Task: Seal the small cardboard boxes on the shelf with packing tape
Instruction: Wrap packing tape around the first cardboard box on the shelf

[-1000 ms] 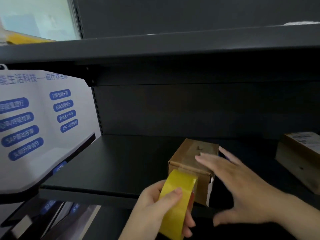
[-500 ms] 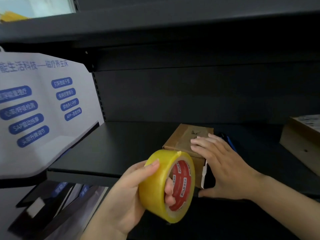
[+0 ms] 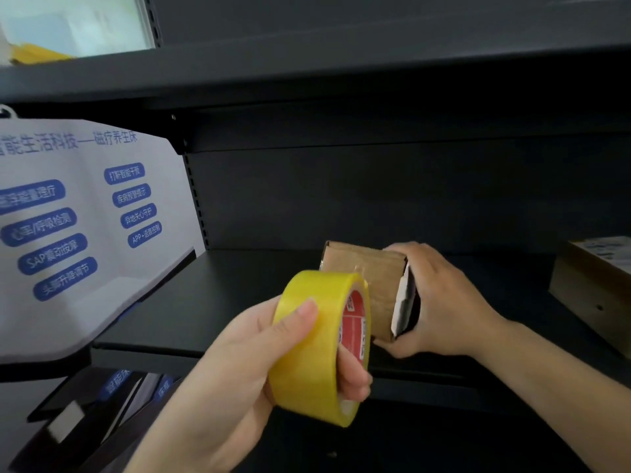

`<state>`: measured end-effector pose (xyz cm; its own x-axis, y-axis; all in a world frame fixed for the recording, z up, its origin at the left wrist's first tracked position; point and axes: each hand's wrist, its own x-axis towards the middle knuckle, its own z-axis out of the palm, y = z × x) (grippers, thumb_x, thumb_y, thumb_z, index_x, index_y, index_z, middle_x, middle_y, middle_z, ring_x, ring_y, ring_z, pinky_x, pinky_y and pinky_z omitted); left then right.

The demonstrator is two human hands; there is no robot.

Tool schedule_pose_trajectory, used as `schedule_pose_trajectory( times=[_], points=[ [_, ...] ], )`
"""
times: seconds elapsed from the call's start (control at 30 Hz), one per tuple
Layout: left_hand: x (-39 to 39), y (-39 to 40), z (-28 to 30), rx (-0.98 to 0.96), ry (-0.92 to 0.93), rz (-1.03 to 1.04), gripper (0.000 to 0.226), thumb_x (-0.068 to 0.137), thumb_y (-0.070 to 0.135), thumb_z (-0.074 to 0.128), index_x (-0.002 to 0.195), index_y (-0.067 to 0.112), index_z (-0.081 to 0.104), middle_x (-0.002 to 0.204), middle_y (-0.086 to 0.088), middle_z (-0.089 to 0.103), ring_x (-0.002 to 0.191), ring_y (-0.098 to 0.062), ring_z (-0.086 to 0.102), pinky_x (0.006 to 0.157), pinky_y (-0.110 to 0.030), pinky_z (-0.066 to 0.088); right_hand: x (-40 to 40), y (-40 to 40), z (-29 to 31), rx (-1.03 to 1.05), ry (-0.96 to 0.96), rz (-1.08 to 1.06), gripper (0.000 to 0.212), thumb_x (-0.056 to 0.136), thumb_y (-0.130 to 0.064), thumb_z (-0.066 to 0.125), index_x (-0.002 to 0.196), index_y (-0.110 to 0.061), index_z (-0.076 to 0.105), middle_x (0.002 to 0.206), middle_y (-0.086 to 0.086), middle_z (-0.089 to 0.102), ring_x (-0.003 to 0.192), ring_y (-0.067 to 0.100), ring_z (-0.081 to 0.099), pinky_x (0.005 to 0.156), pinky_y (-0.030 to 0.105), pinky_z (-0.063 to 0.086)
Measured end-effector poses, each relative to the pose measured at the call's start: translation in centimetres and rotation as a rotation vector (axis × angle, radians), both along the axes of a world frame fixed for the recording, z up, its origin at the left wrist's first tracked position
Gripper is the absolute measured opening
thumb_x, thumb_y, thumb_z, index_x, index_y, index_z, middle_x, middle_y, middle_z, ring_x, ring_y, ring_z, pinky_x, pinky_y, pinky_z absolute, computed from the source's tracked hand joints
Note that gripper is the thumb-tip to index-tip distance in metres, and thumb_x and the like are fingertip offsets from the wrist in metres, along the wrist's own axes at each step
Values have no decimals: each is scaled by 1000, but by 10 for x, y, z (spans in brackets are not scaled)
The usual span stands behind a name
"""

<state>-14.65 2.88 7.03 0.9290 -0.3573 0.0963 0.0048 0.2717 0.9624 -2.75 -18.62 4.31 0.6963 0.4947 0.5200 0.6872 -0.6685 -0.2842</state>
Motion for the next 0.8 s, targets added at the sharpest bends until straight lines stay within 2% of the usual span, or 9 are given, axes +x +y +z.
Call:
schedule_pose_trajectory(
  times=[0.07,0.13,0.3,0.4,0.5,0.6,0.67,0.73,0.8],
  points=[
    [1,-5,4,21,15,41,52,65,42,68,102,6,64,69,-19,71,63,-28,69,62,-34,57,4,2,1,72,40,6,99,35,-63,75,120,-40,28,114,-17,42,103,1,42,83,21,40],
    [4,-9,6,23,12,77,51,64,38,65,101,4,63,68,-19,70,62,-27,69,61,-34,57,8,5,0,132,61,21,99,34,-62,76,120,-37,31,114,-15,45,105,2,45,84,23,42],
    [9,-15,14,40,7,107,36,70,45,69,58,11,68,49,-11,62,43,-20,59,52,-30,55,25,1,6,352,238,65,88,39,-53,83,113,-33,40,106,-18,53,99,-2,54,75,14,43],
    [12,-17,15,14,26,133,37,63,45,66,72,9,68,51,-12,62,44,-21,59,56,-34,57,35,1,4,386,299,106,75,49,-37,87,111,-31,44,103,-16,57,96,-7,55,70,10,44],
    [15,-19,7,46,54,114,41,72,36,73,92,2,60,56,-12,65,49,-21,62,60,-35,58,43,2,-3,512,349,101,62,55,-32,86,105,-30,49,101,-12,60,93,-7,57,68,9,46],
    [16,-23,-5,39,117,89,45,66,35,67,97,2,59,52,-11,64,46,-22,62,64,-38,57,51,3,-12,675,446,73,61,47,-47,78,100,-32,52,104,-8,61,98,7,60,80,25,50],
    [17,-27,-12,24,119,102,44,60,34,64,91,3,64,50,-12,63,44,-23,61,62,-38,57,55,7,-16,723,460,62,61,44,-54,70,99,-32,54,103,-8,62,98,10,60,84,34,50],
    [20,-29,-16,14,103,145,39,58,35,64,84,5,68,50,-13,64,44,-23,62,55,-35,58,58,10,-19,763,456,64,60,44,-55,69,98,-32,55,102,-8,63,97,11,61,84,35,50],
    [22,-32,-18,49,61,173,44,60,38,63,90,6,64,52,-12,65,45,-22,62,53,-34,56,60,11,-21,796,473,55,60,44,-57,69,98,-33,55,102,-9,63,97,10,61,84,34,50]
  ],
)
